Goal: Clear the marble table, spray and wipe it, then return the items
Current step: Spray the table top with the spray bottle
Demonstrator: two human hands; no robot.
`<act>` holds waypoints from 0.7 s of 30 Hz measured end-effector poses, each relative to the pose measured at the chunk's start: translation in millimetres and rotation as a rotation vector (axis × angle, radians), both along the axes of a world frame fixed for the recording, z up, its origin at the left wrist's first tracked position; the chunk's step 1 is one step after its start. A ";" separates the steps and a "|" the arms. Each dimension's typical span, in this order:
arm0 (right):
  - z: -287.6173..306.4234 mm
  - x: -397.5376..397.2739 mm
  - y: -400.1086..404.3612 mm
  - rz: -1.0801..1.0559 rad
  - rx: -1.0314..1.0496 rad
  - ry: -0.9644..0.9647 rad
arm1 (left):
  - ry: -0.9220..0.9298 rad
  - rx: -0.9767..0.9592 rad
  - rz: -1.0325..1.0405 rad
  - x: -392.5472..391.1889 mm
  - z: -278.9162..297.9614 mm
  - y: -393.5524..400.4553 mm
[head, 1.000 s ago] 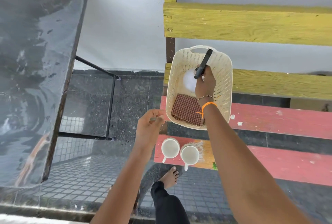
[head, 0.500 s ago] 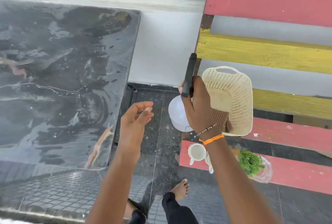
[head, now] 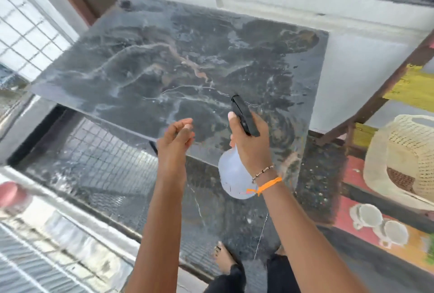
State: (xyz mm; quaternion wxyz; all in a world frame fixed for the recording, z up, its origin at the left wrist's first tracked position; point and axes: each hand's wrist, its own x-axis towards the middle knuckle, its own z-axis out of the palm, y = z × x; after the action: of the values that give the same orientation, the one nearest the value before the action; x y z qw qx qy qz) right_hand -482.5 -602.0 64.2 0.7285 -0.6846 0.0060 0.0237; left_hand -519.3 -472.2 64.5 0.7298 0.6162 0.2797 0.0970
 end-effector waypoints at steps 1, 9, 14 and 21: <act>1.9 2.1 11.6 0.015 0.025 0.001 | -0.015 0.007 0.015 0.5 2.6 13.1; 3.8 46.5 122.5 0.225 0.148 0.116 | -0.033 0.024 0.155 19.5 3.0 127.0; -9.5 103.4 181.6 0.328 0.157 0.241 | 0.044 0.065 0.166 70.0 -11.7 191.3; -14.1 177.9 246.6 0.375 0.113 0.316 | 0.131 0.098 0.131 160.9 -11.8 253.3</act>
State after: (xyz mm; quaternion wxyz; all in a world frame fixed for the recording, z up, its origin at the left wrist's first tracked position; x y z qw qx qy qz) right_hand -304.6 -355.4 50.1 0.7386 -0.6197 -0.0086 0.2653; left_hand -358.4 -218.8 52.7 0.6709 0.6368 0.3613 0.1175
